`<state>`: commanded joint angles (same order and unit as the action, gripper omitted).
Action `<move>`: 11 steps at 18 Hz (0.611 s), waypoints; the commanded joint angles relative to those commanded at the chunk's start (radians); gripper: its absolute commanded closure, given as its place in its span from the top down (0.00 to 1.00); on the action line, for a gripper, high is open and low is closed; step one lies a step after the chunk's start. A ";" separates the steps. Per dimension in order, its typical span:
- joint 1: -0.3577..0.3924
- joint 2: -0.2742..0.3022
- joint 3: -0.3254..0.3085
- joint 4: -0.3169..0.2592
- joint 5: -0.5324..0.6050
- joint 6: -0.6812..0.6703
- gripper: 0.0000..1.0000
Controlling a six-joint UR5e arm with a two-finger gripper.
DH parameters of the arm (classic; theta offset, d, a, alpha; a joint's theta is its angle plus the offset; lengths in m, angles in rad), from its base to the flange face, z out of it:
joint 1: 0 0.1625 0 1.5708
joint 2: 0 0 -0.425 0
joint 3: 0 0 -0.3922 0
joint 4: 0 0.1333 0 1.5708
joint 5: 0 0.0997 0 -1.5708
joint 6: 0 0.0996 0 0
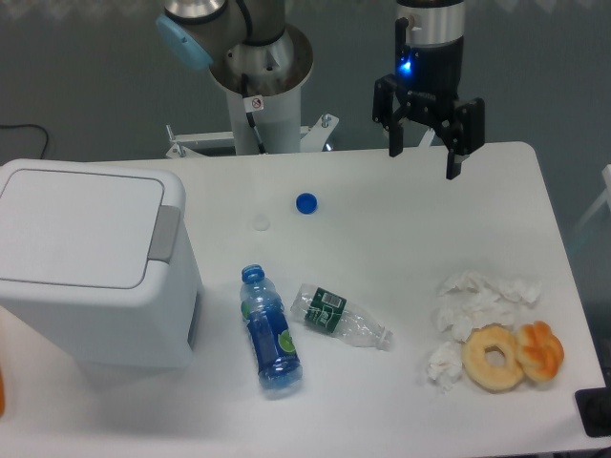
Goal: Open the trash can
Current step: 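Move the open gripper toward the white trash can lid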
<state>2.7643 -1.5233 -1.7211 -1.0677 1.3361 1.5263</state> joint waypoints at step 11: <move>-0.026 0.011 0.006 0.000 -0.012 -0.021 1.00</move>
<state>2.7382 -1.5125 -1.7150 -1.0677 1.3238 1.5049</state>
